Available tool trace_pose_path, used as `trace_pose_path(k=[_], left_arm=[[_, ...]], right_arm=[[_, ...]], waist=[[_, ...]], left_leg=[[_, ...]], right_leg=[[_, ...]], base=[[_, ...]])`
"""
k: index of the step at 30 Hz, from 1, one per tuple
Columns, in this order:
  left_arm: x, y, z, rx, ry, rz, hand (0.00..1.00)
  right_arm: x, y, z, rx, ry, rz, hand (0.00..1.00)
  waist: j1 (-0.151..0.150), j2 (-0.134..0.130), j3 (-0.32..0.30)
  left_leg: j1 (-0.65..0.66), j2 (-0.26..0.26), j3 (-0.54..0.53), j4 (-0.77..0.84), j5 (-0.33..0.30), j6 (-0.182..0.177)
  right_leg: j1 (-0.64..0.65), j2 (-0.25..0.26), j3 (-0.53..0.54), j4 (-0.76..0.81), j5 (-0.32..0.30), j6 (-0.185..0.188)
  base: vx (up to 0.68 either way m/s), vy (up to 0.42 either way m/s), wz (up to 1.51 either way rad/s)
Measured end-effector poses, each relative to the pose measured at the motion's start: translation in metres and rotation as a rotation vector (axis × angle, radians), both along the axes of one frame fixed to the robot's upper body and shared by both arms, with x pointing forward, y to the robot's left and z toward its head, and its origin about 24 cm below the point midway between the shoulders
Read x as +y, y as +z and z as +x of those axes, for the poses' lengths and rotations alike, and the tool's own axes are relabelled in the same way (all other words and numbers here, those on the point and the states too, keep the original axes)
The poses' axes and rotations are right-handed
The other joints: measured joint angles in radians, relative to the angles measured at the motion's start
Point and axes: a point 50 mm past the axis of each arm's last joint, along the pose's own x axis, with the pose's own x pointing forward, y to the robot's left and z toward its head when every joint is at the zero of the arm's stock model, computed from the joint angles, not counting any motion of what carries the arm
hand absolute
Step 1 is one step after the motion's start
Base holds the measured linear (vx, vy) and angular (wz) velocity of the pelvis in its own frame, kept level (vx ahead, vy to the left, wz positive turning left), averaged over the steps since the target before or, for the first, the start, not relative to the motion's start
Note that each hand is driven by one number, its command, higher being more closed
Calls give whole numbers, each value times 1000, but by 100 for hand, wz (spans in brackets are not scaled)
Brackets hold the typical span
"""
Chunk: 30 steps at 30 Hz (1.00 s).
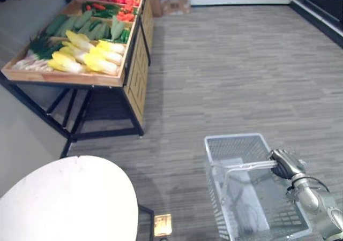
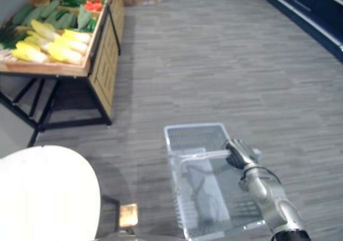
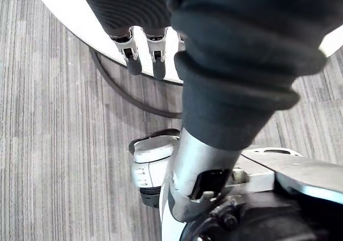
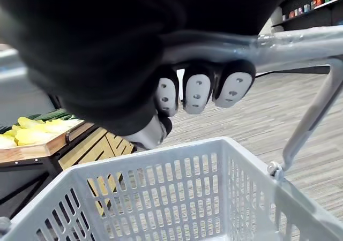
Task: Pick vegetable in the basket
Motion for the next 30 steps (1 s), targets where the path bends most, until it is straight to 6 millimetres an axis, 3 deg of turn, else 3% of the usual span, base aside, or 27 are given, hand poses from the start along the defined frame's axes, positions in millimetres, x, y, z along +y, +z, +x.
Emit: trace_pose_path(k=[3, 8, 11, 12, 14, 16, 17, 19, 21, 22, 23, 24, 25, 26, 27, 28, 30], left_arm=[[-3, 0, 3, -16, -2, -7, 0], [-4, 0, 3, -15, -12, -8, 0], [-1, 0, 4, -11, -49, 2, 0], [1, 1, 4, -11, -55, 7, 0], [9, 3, 4, -9, -74, 26, 0], [11, 3, 6, -12, -78, 26, 0], [12, 3, 6, -13, -80, 26, 0], [12, 4, 8, -18, -82, 26, 0], [12, 4, 12, -22, -91, 27, 0], [13, 4, 12, -19, -92, 27, 0], [13, 4, 12, -21, -92, 29, 0], [16, 4, 9, -11, -93, 31, 0], [15, 4, 10, -11, -92, 30, 0], [1, 1, 11, -18, -83, -1, 0], [-5, 0, 12, -24, -74, -8, 0], [-5, 0, 16, -35, -70, -4, 0], [-3, 1, 18, -42, -67, 6, 0]], right_arm=[[-1, -2, 0, 13, -4, 9, 100], [-8, -10, -1, 50, -42, 1, 100], [-12, -21, -9, 82, -108, 29, 100], [-12, -23, -10, 85, -117, 40, 100], [-4, -25, -10, 75, -117, 80, 100], [3, -26, -10, 62, -116, 110, 100], [6, -24, -9, 51, -109, 120, 100], [8, -20, -5, 30, -95, 127, 100], [10, -16, 0, 9, -84, 127, 100], [9, -14, 2, 2, -83, 124, 100], [9, -14, 3, -2, -87, 124, 100], [7, -15, 1, 3, -103, 125, 100], [3, -14, 1, 2, -118, 121, 100], [-6, -12, 0, -3, -161, 111, 100], [-9, -9, 3, -14, -180, 109, 100], [-10, -7, 4, -21, -182, 109, 100], [-13, -4, 6, -36, -190, 106, 100]], waist=[[5, 25, -3], [3, 28, -3], [0, 30, 14], [-1, 14, 26], [-5, -13, 47], [-7, -16, 55], [-7, -21, 57], [-14, -10, 62], [-24, -10, 69], [-26, -15, 71], [-27, -27, 77], [-32, -34, 83], [-43, -21, 87], [-46, 39, 75], [-29, 72, 64], [-20, 84, 58], [-25, 82, 60]], left_leg=[[-2, 2, 3, -9, -1, 0], [8, 9, -4, -16, -14, 8], [60, 3, -26, -30, -47, 36], [75, -4, -25, -30, -51, 41], [128, -20, -28, -38, -61, 62], [157, -26, -30, -50, -65, 80], [159, -20, -33, -50, -69, 90], [149, 4, -47, -53, -73, 87], [147, 15, -60, -72, -75, 83], [162, 13, -61, -85, -80, 67], [177, 9, -61, -86, -76, 46], [204, 3, -88, -85, -109, 10], [215, 15, -106, -85, -128, 6], [212, 63, -134, -76, -145, 10], [187, 96, -152, -31, -121, 12], [168, 103, -168, 4, -98, 5], [114, 111, -210, 123, -24, 4]], right_leg=[[-15, 4, 9, 1, 3, 5], [-74, 16, 22, 88, 4, 6], [-202, 11, 37, 427, 0, -7], [-231, 4, 49, 501, 7, -19], [-328, -15, 73, 728, 98, -141], [-364, -32, 60, 794, 105, -139], [-375, -29, 28, 796, 18, -127], [-376, 6, -44, 655, -31, -131], [-376, 43, -60, 402, -4, -97], [-367, 51, -57, 232, 27, -56], [-356, 49, -55, 168, 34, -45], [-340, 38, -48, 136, 54, -50], [-345, 42, -44, 173, 116, -62], [-373, 79, -89, 256, 92, -96], [-392, 103, -99, 299, 46, -124], [-396, 110, -100, 314, 30, -139], [-373, 115, -128, 339, 1, -167]], base=[[48, -3, -10], [25, -12, -23], [-60, 82, -9], [-38, 109, 0], [-14, 97, -2], [71, 64, -4], [123, 41, 1], [204, -28, 12], [281, -111, 18], [304, -160, 18], [488, -320, 52], [416, -304, 57], [485, -383, 78], [427, -277, 41], [425, -282, 25], [421, -293, 4], [471, -359, 18]])
